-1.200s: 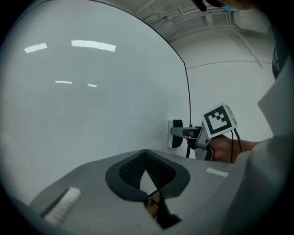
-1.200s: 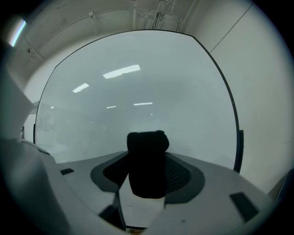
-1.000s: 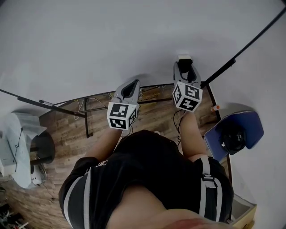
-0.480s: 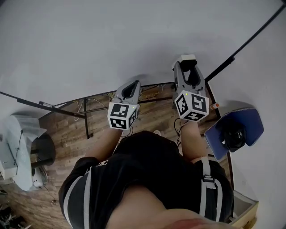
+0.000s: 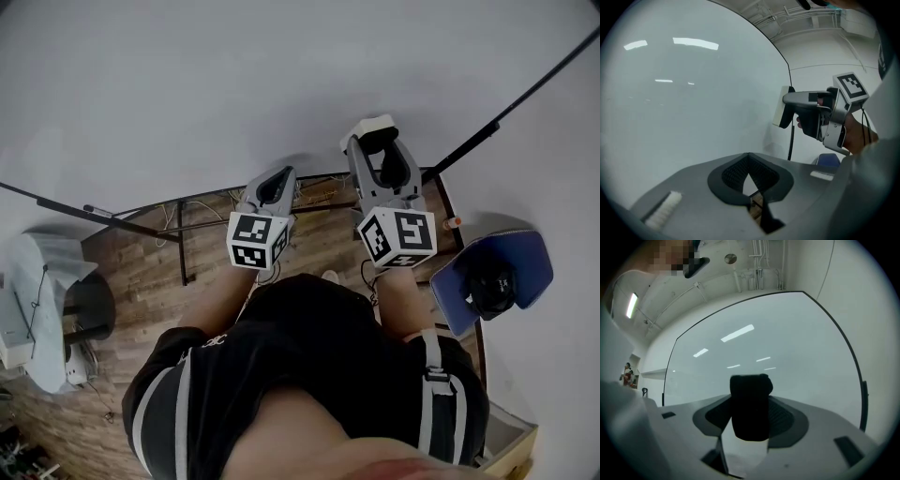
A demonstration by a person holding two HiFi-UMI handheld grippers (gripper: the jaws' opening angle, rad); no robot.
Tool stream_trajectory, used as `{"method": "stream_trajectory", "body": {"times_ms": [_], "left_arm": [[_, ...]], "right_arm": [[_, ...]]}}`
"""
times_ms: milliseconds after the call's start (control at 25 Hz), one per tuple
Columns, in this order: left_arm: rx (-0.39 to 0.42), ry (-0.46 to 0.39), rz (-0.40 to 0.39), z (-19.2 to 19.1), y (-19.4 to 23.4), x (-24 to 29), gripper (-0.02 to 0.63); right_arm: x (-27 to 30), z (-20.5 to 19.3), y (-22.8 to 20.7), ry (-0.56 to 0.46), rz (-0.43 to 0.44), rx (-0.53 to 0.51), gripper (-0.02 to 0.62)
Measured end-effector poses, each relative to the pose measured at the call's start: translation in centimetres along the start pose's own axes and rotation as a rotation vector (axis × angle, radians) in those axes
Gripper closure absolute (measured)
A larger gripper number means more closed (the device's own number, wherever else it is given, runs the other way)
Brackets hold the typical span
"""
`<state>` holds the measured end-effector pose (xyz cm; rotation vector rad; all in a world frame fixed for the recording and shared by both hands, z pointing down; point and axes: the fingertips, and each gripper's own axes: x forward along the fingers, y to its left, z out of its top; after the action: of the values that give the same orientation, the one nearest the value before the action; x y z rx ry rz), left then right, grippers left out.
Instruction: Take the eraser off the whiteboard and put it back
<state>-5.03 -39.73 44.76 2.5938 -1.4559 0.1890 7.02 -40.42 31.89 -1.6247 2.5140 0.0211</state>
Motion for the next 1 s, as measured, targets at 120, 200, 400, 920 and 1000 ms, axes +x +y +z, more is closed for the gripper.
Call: {"method": "stream_trajectory", "body": {"times_ms": [120, 200, 400, 920, 1000], "left_arm": [[-0.006, 0.000, 0.018, -0.1, 0.8, -0.5, 0.597], [-0.009, -0.002, 0.031, -0.1, 1.4, -0.9, 0.597], [-0.017, 0.001, 0.079, -0.4, 3.1, -2.3, 0.597], [-0.047, -0.004, 0.204, -1.0, 6.5, -5.5, 0.597], [-0.052, -0.004, 0.219, -1.0, 6.8, -5.9, 0.597]], "right_arm": [[0.7, -0.4, 1.2, 0.011, 0.030, 0.001, 0.364], [1.3, -0.8, 2.0, 0.022, 0.040, 0.007, 0.364], [2.9, -1.6, 3.6, 0.056, 0.033, -0.003, 0.364], [7.6, -3.4, 5.8, 0.147, -0.086, -0.098, 0.364], [7.9, -3.4, 6.0, 0.134, -0.117, -0.115, 0.364]]}}
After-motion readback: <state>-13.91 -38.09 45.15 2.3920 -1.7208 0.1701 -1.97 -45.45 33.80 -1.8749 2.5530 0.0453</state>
